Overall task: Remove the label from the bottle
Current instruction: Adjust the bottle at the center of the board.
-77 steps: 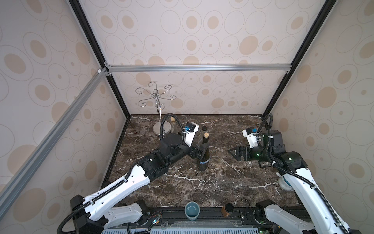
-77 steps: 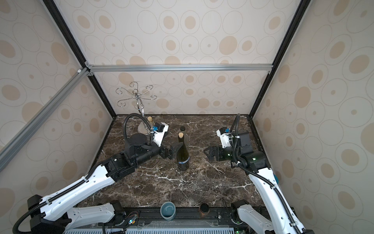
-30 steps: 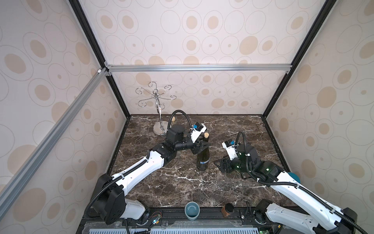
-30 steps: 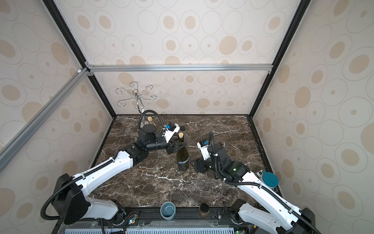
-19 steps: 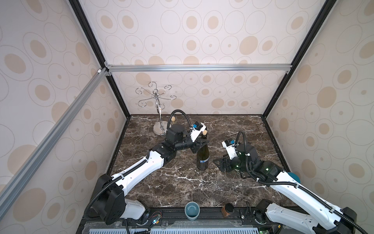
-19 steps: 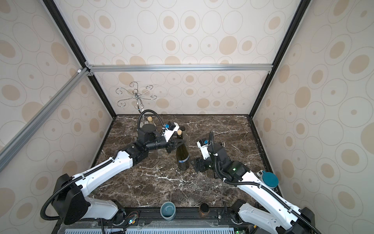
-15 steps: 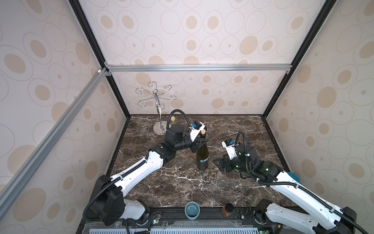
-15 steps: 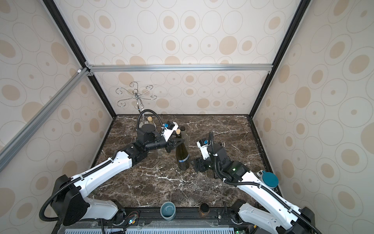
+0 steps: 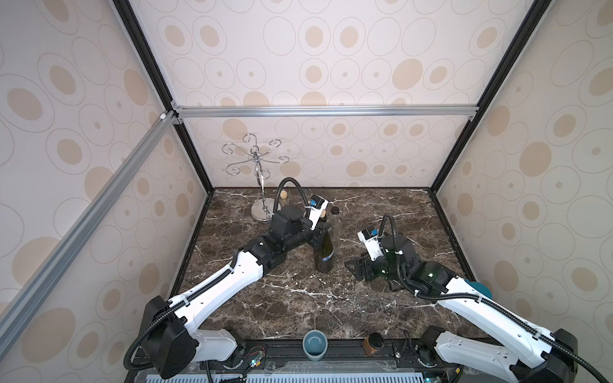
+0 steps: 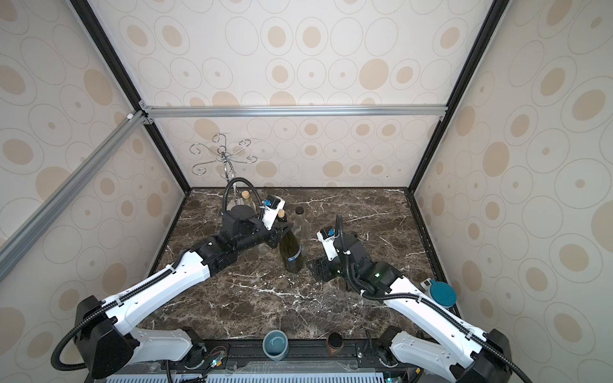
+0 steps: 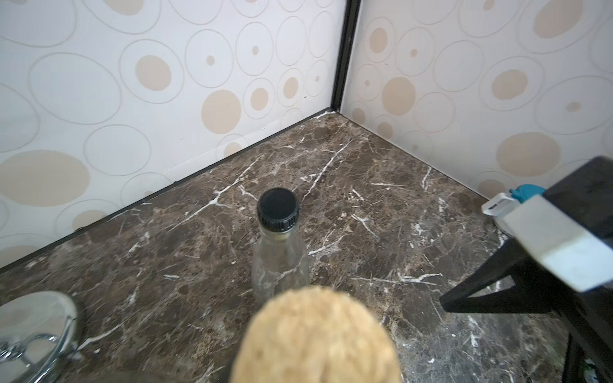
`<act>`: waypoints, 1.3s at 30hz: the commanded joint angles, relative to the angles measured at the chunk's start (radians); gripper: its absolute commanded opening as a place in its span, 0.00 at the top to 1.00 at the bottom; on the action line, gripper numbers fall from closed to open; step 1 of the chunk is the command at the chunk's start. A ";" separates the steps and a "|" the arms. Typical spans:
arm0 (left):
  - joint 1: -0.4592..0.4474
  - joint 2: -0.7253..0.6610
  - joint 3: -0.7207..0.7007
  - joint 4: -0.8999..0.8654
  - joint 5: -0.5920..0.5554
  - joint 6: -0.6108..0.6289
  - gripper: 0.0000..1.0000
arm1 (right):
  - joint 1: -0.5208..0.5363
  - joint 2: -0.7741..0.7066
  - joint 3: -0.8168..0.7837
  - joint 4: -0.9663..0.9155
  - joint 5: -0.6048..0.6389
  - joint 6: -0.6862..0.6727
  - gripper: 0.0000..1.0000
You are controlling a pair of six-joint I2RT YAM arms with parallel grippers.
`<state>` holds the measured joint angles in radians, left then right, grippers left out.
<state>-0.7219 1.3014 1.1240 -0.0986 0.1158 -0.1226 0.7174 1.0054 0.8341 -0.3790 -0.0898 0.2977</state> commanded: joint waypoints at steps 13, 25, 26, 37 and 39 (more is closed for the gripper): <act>-0.196 -0.002 0.168 0.028 -0.416 -0.192 0.93 | -0.008 -0.017 0.052 -0.009 0.001 -0.029 0.18; -0.241 0.019 0.104 0.064 -0.466 -0.258 0.95 | -0.120 -0.021 0.069 -0.073 -0.095 -0.028 0.14; -0.241 0.021 0.100 0.068 -0.467 -0.254 0.95 | -0.127 -0.020 0.069 -0.075 -0.102 -0.026 0.13; -0.248 0.047 0.066 0.093 -0.462 -0.238 0.89 | -0.149 -0.018 0.063 -0.085 -0.103 -0.025 0.12; -0.248 0.050 0.066 0.089 -0.461 -0.235 0.82 | -0.151 -0.019 0.065 -0.092 -0.103 -0.028 0.12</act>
<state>-0.9596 1.3563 1.1698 -0.1215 -0.3248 -0.3454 0.5732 1.0004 0.8791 -0.4492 -0.1848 0.2726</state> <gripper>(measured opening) 0.309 0.883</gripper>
